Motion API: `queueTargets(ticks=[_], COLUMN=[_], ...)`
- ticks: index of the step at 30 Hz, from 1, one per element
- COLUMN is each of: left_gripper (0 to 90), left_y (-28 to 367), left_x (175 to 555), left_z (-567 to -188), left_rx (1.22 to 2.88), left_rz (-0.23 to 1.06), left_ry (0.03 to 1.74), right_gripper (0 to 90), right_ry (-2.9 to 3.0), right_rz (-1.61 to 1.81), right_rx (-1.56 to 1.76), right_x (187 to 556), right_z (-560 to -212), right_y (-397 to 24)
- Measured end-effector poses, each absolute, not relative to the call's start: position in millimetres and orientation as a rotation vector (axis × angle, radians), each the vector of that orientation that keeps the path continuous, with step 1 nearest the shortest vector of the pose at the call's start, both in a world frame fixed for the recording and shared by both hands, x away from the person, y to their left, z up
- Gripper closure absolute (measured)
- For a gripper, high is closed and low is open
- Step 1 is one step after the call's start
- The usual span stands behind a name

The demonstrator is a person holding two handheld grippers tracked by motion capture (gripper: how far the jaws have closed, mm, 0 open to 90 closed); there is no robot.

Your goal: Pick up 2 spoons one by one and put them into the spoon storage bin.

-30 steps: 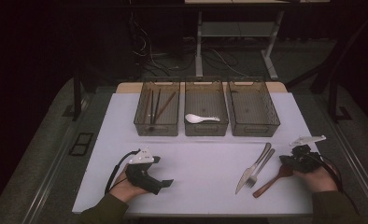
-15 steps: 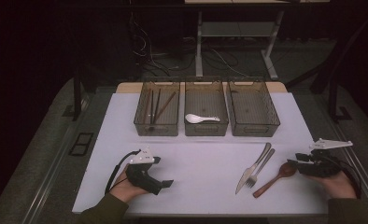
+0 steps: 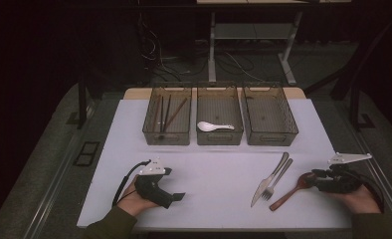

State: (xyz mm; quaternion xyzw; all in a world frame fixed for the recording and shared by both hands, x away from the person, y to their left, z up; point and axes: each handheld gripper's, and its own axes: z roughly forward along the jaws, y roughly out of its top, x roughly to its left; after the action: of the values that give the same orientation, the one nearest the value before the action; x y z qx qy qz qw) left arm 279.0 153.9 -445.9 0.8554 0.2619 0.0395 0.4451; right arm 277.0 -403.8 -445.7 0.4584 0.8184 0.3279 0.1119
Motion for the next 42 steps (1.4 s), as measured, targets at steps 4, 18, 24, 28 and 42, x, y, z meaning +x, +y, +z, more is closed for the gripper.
queueTargets(ticks=[4,18,24,28,42], left_gripper=[0.0,0.0,0.0,0.0,0.0], left_y=[153,152,152,152,152], left_x=[278,279,279,279,279], left_z=[-446,-446,-446,-446,-447], left_rx=[2.113,2.116,2.114,2.111,2.117], left_rz=[0.097,0.098,0.098,0.097,0.094], left_ry=[0.654,0.652,0.653,0.655,0.651], right_gripper=[55.7,74.3,77.4,79.3,84.9], right_ry=[2.438,2.503,2.536,2.539,2.515], right_rz=[0.967,1.088,1.111,1.149,1.395], right_rx=[1.317,1.297,1.242,1.207,1.092], right_x=[275,271,271,272,271], right_z=[-445,-442,-439,-433,-409], right_y=[-404,-418,-414,-414,-418])
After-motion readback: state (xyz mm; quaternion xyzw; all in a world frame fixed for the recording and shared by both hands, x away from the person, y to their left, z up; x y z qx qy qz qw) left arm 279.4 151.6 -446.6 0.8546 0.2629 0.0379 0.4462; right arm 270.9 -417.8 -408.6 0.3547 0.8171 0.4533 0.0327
